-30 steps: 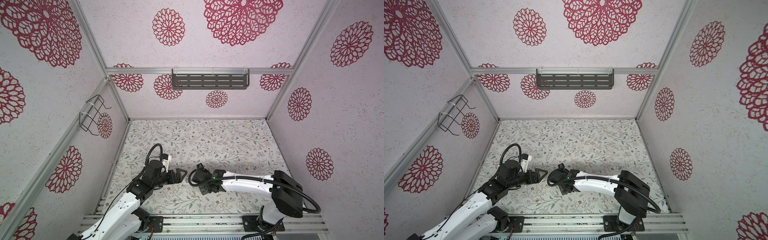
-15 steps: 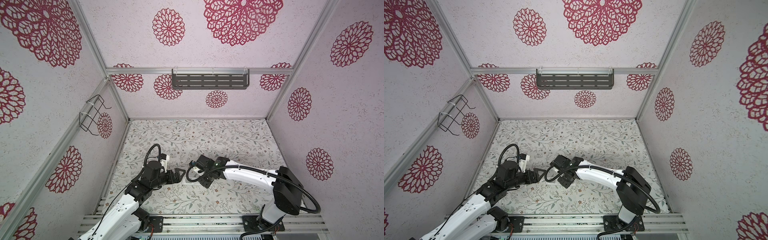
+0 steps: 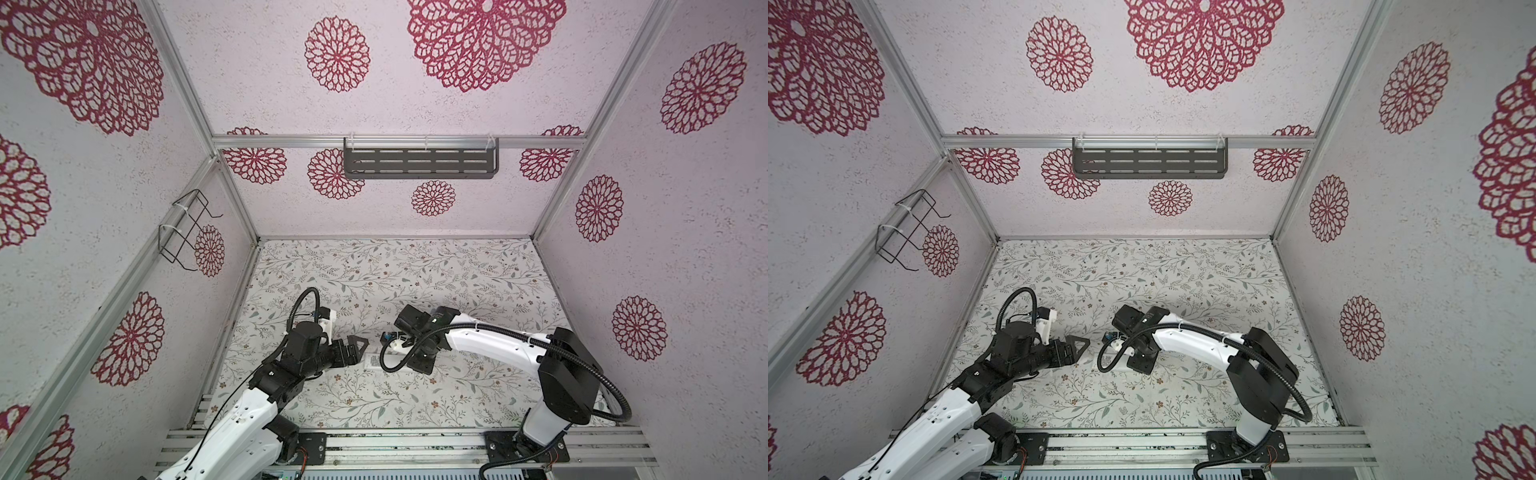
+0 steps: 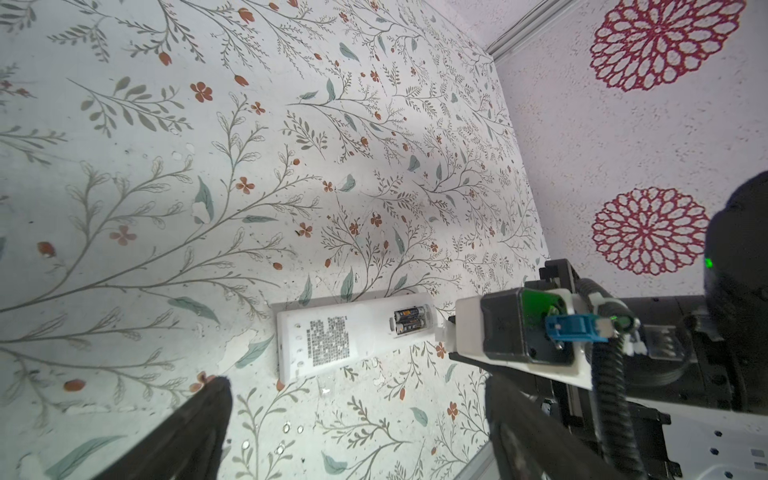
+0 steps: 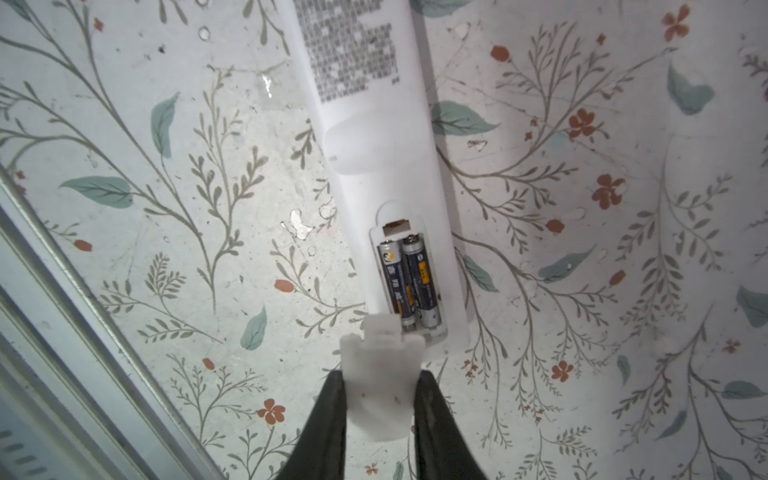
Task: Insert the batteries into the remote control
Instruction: 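Rotate the right gripper to align the cover along the remote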
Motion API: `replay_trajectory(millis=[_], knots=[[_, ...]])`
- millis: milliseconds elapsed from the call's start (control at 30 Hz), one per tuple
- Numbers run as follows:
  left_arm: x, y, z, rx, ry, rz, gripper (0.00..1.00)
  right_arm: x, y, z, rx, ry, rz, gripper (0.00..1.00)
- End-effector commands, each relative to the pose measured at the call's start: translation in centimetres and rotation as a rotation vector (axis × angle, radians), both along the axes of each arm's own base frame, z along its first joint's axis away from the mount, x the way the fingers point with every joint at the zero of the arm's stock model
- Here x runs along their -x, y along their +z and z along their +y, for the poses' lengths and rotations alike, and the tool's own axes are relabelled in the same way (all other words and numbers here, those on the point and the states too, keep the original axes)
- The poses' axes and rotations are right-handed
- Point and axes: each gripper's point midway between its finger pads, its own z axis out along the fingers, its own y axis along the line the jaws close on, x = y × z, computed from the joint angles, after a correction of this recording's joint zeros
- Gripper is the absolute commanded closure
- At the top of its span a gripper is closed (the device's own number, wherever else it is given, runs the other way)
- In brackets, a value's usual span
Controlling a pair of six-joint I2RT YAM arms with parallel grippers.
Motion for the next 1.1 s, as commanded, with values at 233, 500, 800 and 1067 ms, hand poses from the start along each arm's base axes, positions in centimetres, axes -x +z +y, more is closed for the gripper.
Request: replay_trajectory(millis=[233,500,800,1067], knots=[[0.1,1.5,-0.3,0.038,-0.019,-0.040,0.03,-1.0,-1.1,0.4,0.045,0.068,-0.002,0.77],[-0.1,1.4,-0.1,0.026,-0.008,-0.048,0.03,-2.4,-1.1,0.7,0.071,0.099,-0.054,0.78],[-0.1,1.4,0.1,0.019,0.001,-0.050,0.02,-2.9,-1.4,0.8,0.088,0.141,-0.054,0.78],[-0.2,1.2,0.1,0.017,-0.001,-0.048,0.03,-3.0,-1.4,1.3,0.069,0.151,-0.059,0.77]])
